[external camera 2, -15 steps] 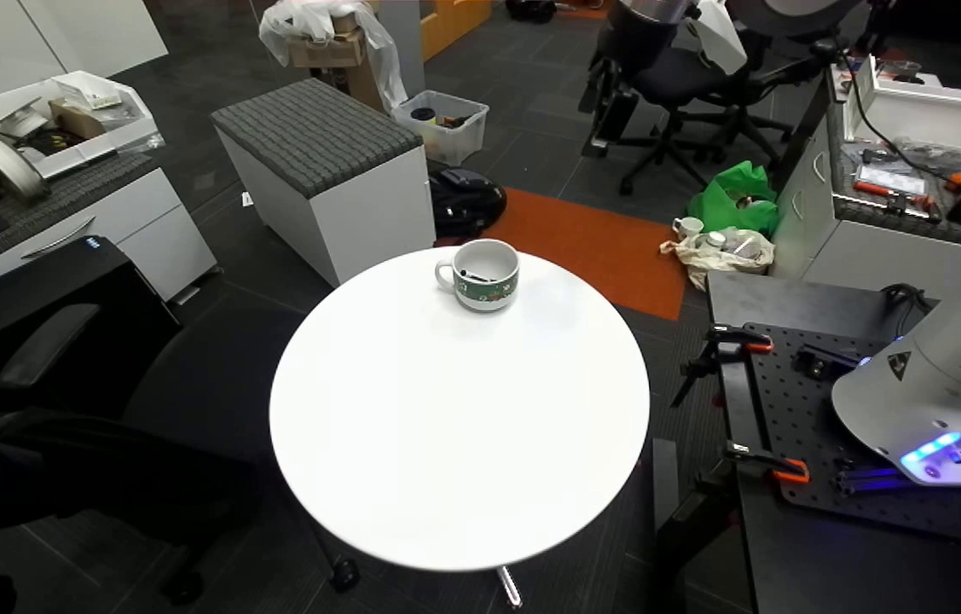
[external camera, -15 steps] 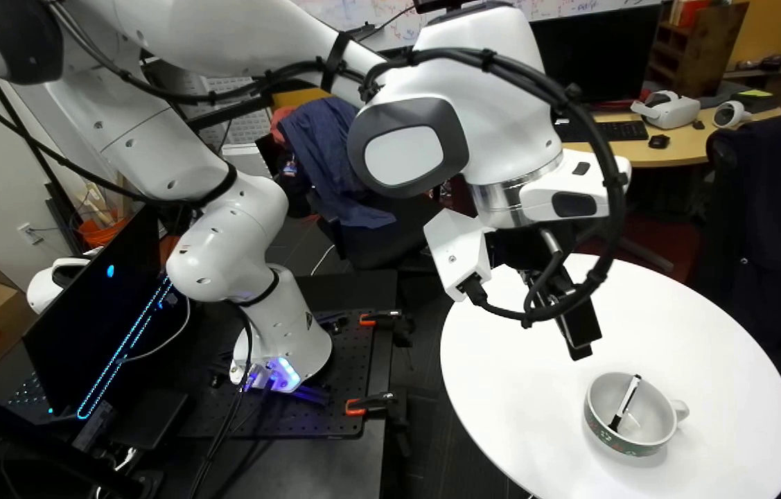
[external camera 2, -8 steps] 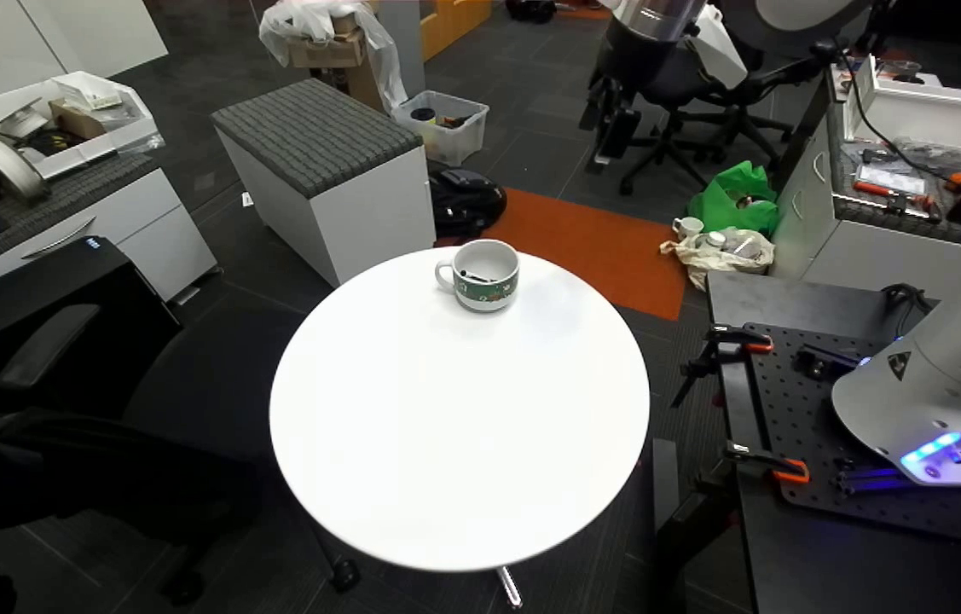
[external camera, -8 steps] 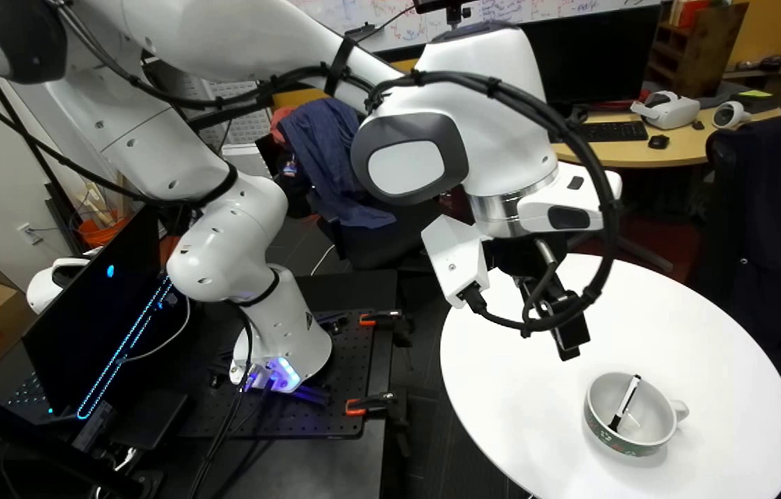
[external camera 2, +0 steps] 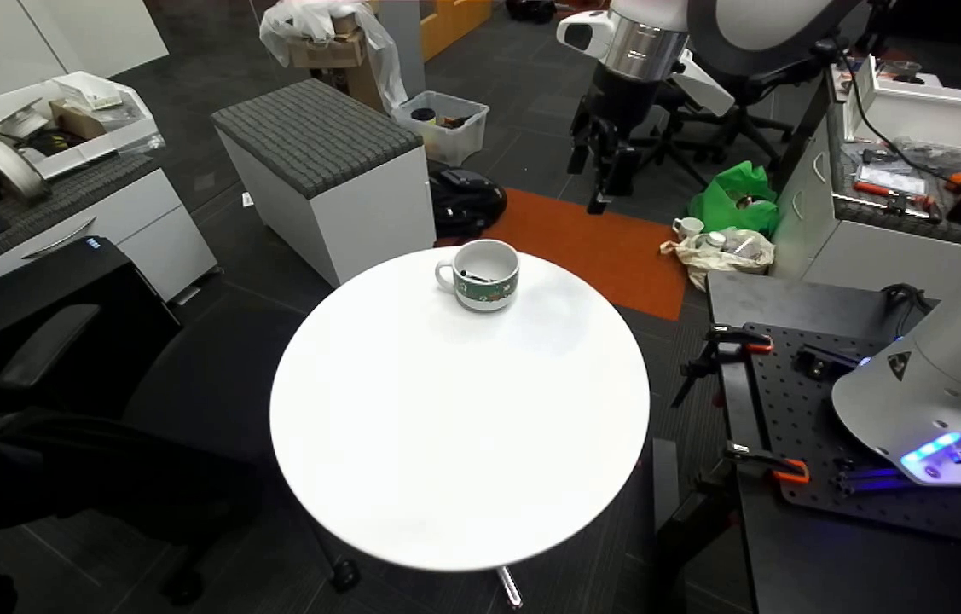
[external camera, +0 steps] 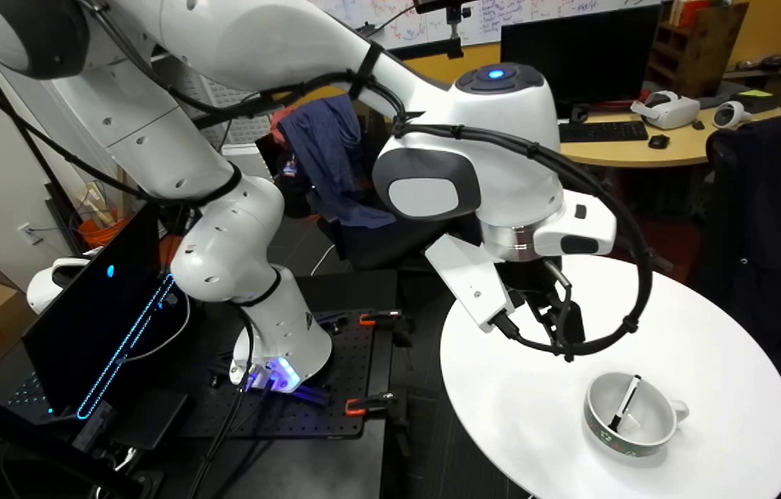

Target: Take the black marker out of the mug

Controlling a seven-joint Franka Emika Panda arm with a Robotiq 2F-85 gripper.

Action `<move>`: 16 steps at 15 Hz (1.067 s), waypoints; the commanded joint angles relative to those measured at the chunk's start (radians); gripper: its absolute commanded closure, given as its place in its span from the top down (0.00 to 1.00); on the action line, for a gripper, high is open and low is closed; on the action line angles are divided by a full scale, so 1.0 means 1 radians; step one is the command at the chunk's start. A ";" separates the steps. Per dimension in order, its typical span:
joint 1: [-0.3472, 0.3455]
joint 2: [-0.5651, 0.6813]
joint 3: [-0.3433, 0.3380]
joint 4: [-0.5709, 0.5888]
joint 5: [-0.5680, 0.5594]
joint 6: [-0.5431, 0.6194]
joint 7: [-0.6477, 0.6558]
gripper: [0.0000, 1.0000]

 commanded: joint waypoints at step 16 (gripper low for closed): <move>-0.076 0.346 0.050 0.255 0.157 0.007 -0.247 1.00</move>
